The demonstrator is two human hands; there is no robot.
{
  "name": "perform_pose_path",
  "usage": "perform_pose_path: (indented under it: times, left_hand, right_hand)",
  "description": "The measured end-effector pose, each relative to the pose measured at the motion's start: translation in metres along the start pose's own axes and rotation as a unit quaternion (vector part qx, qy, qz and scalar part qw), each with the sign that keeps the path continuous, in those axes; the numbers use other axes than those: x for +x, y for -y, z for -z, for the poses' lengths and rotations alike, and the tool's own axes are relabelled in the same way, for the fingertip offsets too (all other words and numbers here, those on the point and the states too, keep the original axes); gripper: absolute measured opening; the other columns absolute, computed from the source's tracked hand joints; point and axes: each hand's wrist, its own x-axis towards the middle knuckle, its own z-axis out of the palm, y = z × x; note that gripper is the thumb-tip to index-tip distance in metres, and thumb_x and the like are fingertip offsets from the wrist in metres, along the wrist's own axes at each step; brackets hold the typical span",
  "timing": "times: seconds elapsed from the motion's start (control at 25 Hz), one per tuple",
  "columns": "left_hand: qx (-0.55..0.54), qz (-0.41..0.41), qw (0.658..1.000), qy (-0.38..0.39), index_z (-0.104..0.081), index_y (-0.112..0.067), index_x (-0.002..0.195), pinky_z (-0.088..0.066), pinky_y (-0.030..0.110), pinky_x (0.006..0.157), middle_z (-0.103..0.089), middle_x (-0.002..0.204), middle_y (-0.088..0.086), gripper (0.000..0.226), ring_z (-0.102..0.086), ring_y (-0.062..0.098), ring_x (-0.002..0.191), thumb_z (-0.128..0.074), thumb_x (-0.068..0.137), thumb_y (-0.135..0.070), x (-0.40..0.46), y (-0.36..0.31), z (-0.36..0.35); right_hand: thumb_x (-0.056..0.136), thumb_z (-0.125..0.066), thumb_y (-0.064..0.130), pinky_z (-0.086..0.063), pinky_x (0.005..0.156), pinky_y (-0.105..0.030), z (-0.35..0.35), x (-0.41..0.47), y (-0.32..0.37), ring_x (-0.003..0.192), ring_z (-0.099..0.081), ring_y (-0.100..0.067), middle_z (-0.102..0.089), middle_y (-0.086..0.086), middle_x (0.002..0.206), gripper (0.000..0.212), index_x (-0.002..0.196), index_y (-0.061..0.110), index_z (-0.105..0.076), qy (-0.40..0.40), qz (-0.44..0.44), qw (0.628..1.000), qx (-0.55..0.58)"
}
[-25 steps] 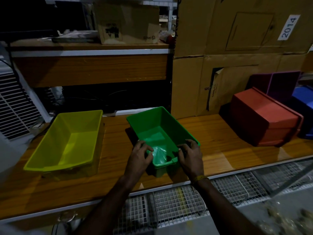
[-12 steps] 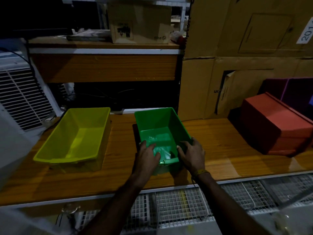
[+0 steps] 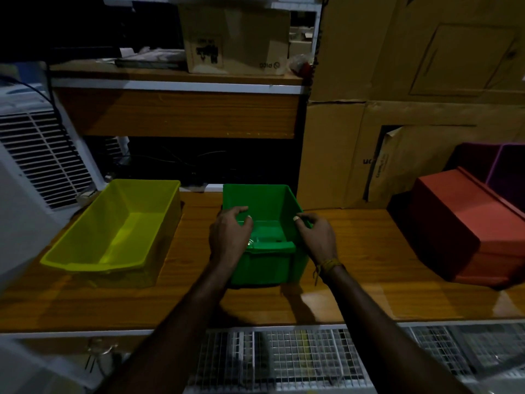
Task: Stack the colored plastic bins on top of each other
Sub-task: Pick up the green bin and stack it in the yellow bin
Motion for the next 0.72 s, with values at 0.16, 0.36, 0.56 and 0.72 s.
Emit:
perform_pose_path:
  times: [0.16, 0.36, 0.56, 0.72]
  left_hand:
    - [0.04, 0.02, 0.999, 0.006, -0.059, -0.027, 0.131, -0.027, 0.021, 0.045, -0.065, 0.124, 0.006, 0.037, -0.046, 0.007, 0.052, -0.059, 0.095, -0.031, 0.028, -0.017, 0.006]
    - [0.128, 0.021, 0.991, 0.018, -0.052, -0.028, 0.137, -0.042, 0.026, 0.051, -0.057, 0.128, 0.011, 0.044, -0.06, 0.016, 0.071, -0.058, 0.095, -0.033, 0.024, -0.019, -0.011]
    - [0.103, 0.058, 0.993, 0.015, -0.053, -0.025, 0.137, -0.053, 0.038, 0.083, -0.045, 0.14, 0.015, 0.047, -0.053, 0.034, 0.119, -0.061, 0.091, -0.026, 0.002, 0.005, -0.042]
    - [0.058, 0.082, 0.995, 0.019, -0.054, -0.022, 0.135, -0.06, 0.044, 0.081, -0.051, 0.134, 0.012, 0.044, -0.056, 0.032, 0.117, -0.061, 0.091, -0.024, -0.008, 0.023, -0.049]
  right_hand:
    - [0.095, -0.06, 0.033, -0.06, 0.077, -0.041, 0.009, 0.026, 0.01, 0.078, -0.064, -0.019, -0.071, -0.013, 0.115, 0.03, 0.119, 0.017, -0.07, 0.005, 0.0, 0.999, 0.045]
    - [0.095, -0.059, 0.031, -0.06, 0.077, -0.042, 0.005, 0.033, -0.003, 0.072, -0.062, -0.016, -0.073, -0.013, 0.108, 0.031, 0.121, 0.015, -0.069, 0.04, 0.002, 0.999, 0.017]
    - [0.094, -0.059, 0.034, -0.055, 0.093, -0.047, -0.012, 0.026, -0.031, 0.108, -0.065, -0.035, -0.069, -0.015, 0.122, 0.033, 0.122, 0.019, -0.068, 0.089, 0.008, 0.995, -0.046]
    - [0.094, -0.059, 0.034, -0.045, 0.105, -0.048, -0.025, 0.022, -0.043, 0.127, -0.047, -0.036, -0.052, -0.016, 0.137, 0.032, 0.124, 0.024, -0.066, 0.086, -0.003, 0.993, -0.086]
